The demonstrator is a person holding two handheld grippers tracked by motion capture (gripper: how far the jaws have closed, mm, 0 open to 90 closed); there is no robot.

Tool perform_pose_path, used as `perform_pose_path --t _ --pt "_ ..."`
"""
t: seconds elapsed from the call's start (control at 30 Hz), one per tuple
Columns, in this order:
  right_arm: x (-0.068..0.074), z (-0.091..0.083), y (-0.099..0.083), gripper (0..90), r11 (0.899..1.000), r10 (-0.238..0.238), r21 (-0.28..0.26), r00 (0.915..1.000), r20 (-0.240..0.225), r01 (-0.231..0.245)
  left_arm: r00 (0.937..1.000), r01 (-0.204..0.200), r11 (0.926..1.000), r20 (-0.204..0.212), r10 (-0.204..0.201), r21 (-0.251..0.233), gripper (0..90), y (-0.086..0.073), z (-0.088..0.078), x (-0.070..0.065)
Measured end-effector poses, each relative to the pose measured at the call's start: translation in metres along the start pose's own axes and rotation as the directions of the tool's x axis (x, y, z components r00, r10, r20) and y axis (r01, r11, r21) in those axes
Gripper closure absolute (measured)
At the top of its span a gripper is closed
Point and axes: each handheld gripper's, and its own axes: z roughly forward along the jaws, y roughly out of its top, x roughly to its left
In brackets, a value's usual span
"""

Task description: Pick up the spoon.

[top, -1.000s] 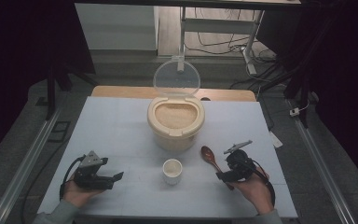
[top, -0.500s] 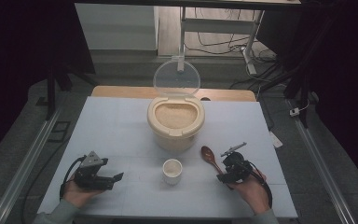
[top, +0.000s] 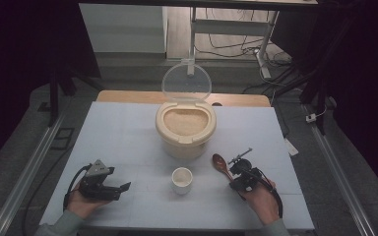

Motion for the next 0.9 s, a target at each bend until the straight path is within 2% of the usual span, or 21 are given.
perform_pose_path --t 0.1,0.3,0.43,0.53,0.57,0.63,0.67,0.8,0.83,0.9 --pt "-0.003 0.0 0.001 78.8 1.0 0.024 0.006 0.9997 -0.007 -0.024 1.0 -0.001 1.0 0.0 0.001 0.001 13.2 0.0 0.0 0.0" --pt "-0.002 0.0 0.001 79.0 1.0 0.006 -0.002 0.9999 0.009 -0.006 1.0 -0.001 1.0 0.0 0.001 0.004 13.3 -0.001 0.0 0.001" --pt "-0.006 -0.003 -0.001 79.1 1.0 0.002 -0.004 0.9999 -0.014 -0.002 1.0 0.0 1.0 -0.002 0.0 0.007 13.3 -0.001 0.001 0.002" --pt "-0.013 -0.013 -0.005 79.1 0.998 0.019 -0.05 0.9984 -0.054 -0.021 1.0 -0.002 1.0 -0.003 0.002 0.009 13.4 -0.001 0.001 0.002" --pt "-0.013 -0.013 -0.005 79.1 0.998 0.019 -0.05 0.9984 -0.054 -0.021 1.0 -0.002 1.0 -0.002 0.002 0.009 13.4 -0.001 0.001 0.001" --pt "-0.018 -0.02 -0.009 79.1 0.995 0.026 -0.094 0.9959 -0.086 -0.034 1.0 -0.003 0.9999 -0.003 0.003 0.009 13.5 -0.002 0.0 0.001" --pt "-0.018 -0.02 -0.009 79.1 0.995 0.026 -0.094 0.9959 -0.086 -0.034 1.0 -0.003 1.0 -0.003 0.003 0.009 13.5 -0.002 0.001 0.001" --pt "-0.025 -0.031 -0.014 79.1 0.987 0.026 -0.154 0.9901 -0.138 -0.047 1.0 -0.005 0.9999 -0.004 0.005 0.013 13.5 -0.002 0.001 0.002" --pt "-0.027 -0.037 -0.016 79.1 0.982 0.023 -0.179 0.9869 -0.159 -0.052 1.0 -0.005 0.9999 -0.004 0.005 0.013 13.5 -0.002 0.001 0.002" --pt "-0.028 -0.039 -0.017 79.1 0.98 0.02 -0.192 0.9852 -0.17 -0.053 1.0 -0.006 0.9999 -0.004 0.006 0.014 13.4 -0.002 0.001 0.002"
